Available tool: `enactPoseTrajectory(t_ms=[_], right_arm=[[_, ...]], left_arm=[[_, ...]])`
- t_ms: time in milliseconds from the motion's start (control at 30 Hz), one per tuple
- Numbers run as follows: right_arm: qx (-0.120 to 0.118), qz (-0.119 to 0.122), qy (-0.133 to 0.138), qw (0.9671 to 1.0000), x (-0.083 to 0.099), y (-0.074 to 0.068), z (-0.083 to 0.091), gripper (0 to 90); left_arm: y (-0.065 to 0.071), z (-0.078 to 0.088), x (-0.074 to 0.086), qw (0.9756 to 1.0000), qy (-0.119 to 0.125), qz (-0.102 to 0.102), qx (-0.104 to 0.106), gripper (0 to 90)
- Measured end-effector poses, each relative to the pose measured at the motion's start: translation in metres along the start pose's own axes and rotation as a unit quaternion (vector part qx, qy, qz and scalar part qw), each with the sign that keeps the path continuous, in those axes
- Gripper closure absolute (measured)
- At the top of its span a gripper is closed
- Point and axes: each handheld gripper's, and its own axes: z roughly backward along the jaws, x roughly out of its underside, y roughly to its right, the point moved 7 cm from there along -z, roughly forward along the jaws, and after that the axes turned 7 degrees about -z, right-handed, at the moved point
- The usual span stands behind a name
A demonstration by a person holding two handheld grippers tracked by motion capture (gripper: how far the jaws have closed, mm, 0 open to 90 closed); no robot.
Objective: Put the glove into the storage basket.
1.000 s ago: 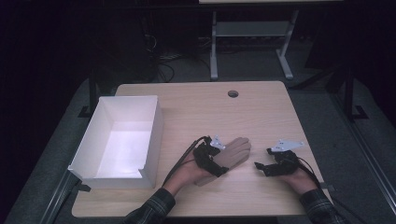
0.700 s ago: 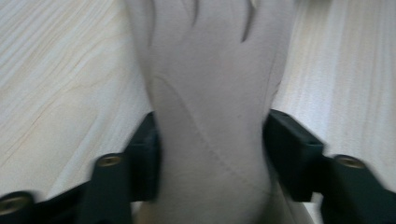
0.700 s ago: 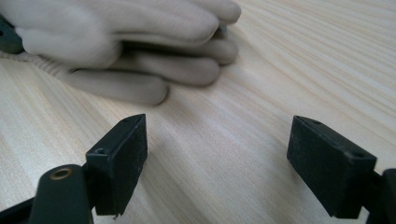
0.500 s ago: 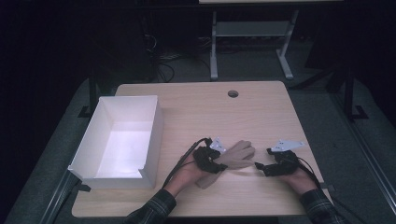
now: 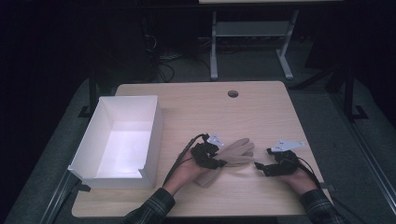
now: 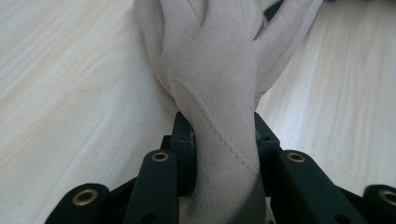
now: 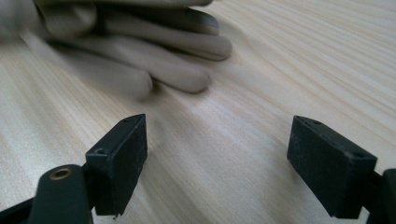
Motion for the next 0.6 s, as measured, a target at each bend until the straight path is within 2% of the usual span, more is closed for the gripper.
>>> enactPoseTrajectory(t_ms=[100, 133, 200, 367, 533, 567, 600], right_arm=[[0.000, 0.000, 0.000, 1.0000, 0.000, 0.000, 0.000, 19.5], [0.000, 0.000, 0.000, 1.0000, 0.000, 0.000, 0.000, 19.5], [0.000, -0.001, 0.000, 1.0000, 0.000, 0.000, 0.000, 19.6], [0.000, -0.001, 0.000, 1.0000, 0.000, 0.000, 0.000, 19.5], [0.000, -0.001, 0.001, 1.0000, 0.000, 0.000, 0.000, 19.4], [0.000, -0.001, 0.001, 1.0000, 0.000, 0.000, 0.000, 19.4], [-0.001, 0.000, 0.001, 1.0000, 0.000, 0.000, 0.000, 19.3]], left_arm=[[-0.003, 0.012, -0.005, 1.0000, 0.001, 0.001, -0.002, 69.3], [-0.002, 0.016, -0.008, 0.9999, 0.009, 0.012, -0.001, 69.2], [-0.003, 0.023, -0.011, 0.9998, 0.012, 0.013, -0.002, 69.2], [-0.006, 0.042, -0.024, 0.9991, 0.026, 0.033, 0.001, 69.1], [-0.009, 0.054, -0.031, 0.9991, 0.025, 0.035, -0.004, 69.1], [-0.008, 0.056, -0.033, 0.9987, 0.029, 0.041, -0.004, 69.1], [-0.010, 0.059, -0.033, 0.9990, 0.028, 0.035, -0.005, 69.1]])
